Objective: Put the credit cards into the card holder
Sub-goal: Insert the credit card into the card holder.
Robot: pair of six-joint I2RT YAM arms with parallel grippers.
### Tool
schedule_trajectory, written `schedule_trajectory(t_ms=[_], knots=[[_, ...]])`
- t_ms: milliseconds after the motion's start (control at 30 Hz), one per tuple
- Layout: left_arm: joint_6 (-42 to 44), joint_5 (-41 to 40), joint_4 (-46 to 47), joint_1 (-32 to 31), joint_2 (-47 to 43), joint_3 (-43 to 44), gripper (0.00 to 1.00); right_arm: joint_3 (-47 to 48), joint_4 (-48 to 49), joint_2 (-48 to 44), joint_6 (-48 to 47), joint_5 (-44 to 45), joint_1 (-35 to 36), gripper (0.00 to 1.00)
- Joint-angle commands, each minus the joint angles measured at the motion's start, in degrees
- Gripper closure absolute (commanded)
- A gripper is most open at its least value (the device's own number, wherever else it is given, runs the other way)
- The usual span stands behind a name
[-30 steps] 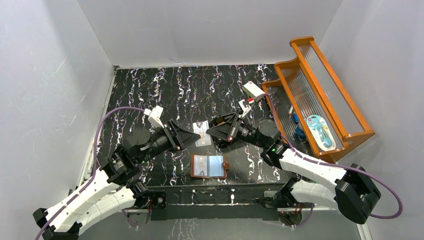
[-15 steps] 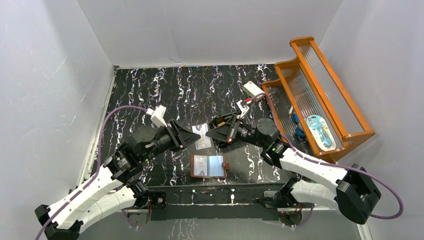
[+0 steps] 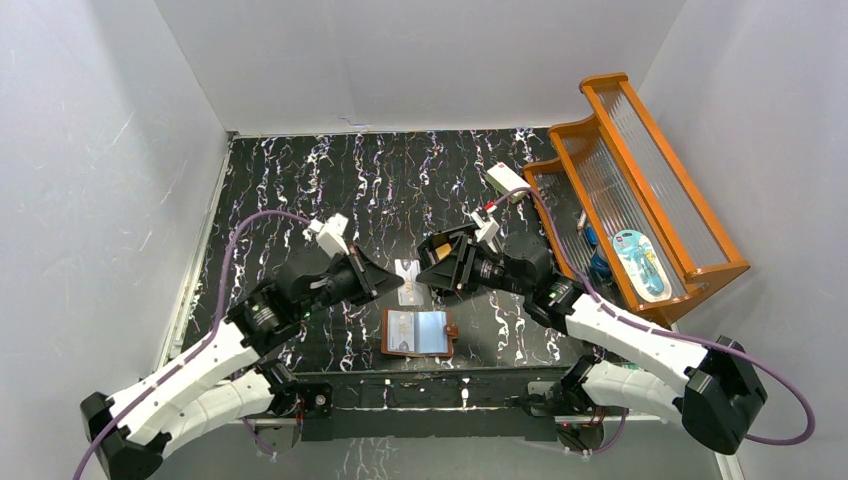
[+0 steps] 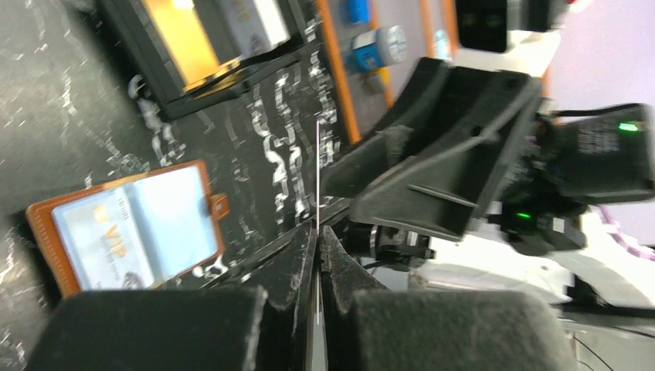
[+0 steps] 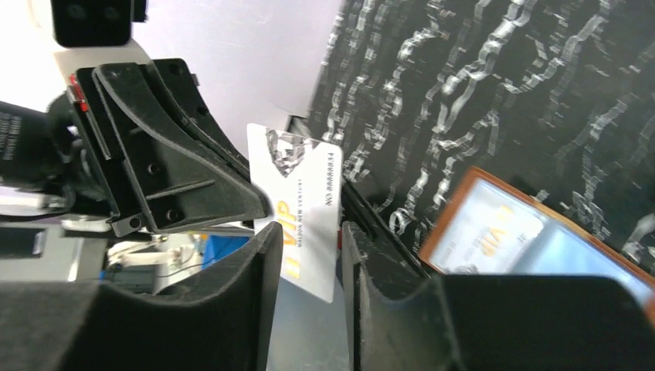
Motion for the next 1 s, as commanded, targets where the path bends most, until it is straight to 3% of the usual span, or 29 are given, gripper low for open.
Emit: schedule_trajectory(t_ms=[0, 333, 767, 967], knots=[[0.8, 2.5, -5.7, -0.2, 6.3, 1.6, 1.00, 3.5, -15.7, -1.9, -7.3, 6.5, 0.4, 0.55], [-0.4, -1.7, -8.6, -0.8, 16.0, -1.2, 1.00, 4.0, -30.0, 3.8, -14.8, 17.4, 4.0, 0.51], [-6.3, 4.7, 11.0, -1.1, 16.5, -16.2, 1.00, 6.1, -32.0, 14.6, -18.4, 23.7, 9.2, 0.55], [-5.2, 5.2, 12.5, -1.1, 18.5, -18.1, 1.00, 5.8, -32.2, 17.2, -18.9, 24.8, 9.8, 0.59]])
